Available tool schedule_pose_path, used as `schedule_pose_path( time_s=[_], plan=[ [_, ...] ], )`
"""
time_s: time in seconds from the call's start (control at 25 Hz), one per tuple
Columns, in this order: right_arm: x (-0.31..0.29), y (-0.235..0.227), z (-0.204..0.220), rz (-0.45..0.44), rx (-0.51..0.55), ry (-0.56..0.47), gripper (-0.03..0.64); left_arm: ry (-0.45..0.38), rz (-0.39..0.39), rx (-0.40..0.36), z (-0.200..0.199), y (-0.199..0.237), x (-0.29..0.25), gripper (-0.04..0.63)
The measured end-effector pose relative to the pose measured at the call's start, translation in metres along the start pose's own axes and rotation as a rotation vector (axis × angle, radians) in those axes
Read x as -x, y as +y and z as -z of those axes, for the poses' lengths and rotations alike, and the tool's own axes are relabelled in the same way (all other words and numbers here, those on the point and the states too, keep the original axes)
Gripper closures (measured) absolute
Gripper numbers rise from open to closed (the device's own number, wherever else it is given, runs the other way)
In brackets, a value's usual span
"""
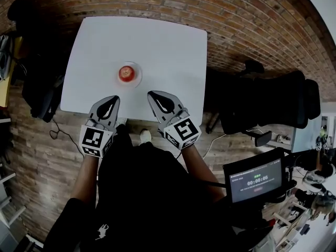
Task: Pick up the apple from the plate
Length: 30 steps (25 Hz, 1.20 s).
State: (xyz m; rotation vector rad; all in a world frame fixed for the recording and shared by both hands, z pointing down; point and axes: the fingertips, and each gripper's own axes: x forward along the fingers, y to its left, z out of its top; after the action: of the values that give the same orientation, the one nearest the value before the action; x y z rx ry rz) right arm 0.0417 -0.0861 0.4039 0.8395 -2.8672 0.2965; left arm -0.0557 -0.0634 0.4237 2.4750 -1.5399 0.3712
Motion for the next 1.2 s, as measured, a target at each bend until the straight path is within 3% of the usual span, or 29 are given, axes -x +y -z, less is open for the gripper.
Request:
schedule_pose_path(
  time_s=[0.52, 1.2],
  plan=[
    [-0.047, -0.012, -0.017, 0.077, 0.004, -0.016, 0.612, 0.042, 0.093, -0.029, 0.003, 0.048, -0.036, 0.591],
    [-0.09, -0.018, 0.008, 0.14, -0.01, 0.076, 0.612, 0.111, 0.23, -0.049, 0.028, 0.073, -0.066, 0.591]
  ],
)
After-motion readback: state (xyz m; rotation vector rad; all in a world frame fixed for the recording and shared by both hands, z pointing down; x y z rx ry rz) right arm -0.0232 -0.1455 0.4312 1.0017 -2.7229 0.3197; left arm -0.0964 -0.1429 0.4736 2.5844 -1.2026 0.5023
